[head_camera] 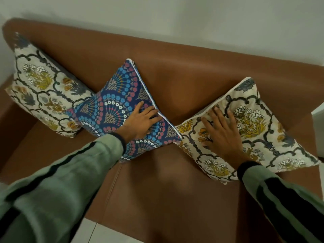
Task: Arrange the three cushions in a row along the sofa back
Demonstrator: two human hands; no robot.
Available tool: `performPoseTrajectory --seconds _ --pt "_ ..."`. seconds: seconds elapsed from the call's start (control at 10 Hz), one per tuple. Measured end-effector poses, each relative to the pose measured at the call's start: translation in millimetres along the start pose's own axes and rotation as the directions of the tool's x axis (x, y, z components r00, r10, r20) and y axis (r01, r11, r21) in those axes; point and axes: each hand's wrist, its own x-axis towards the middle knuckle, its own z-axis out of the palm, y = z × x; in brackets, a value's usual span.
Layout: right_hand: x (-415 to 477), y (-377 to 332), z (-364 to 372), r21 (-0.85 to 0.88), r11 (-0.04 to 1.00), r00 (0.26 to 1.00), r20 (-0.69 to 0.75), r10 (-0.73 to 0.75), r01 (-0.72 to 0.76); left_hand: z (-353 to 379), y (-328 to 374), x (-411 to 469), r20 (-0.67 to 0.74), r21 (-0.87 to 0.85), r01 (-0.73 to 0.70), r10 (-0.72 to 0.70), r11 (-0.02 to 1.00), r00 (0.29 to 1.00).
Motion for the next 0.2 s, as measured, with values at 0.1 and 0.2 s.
performPoseTrajectory --seconds 0.1,0.2 --pt "0 -5 -5 -0.012 1.0 1.0 0.003 -0.026 0.026 5 11 -15 0.0 -0.045 0.048 -0.048 0.998 0.999" --pt "-1 -12 -14 0.033 0.999 1.0 -0.027 -0.015 0.016 2 16 -40 0.004 -0.078 0.051 -0.05 0.996 0.999"
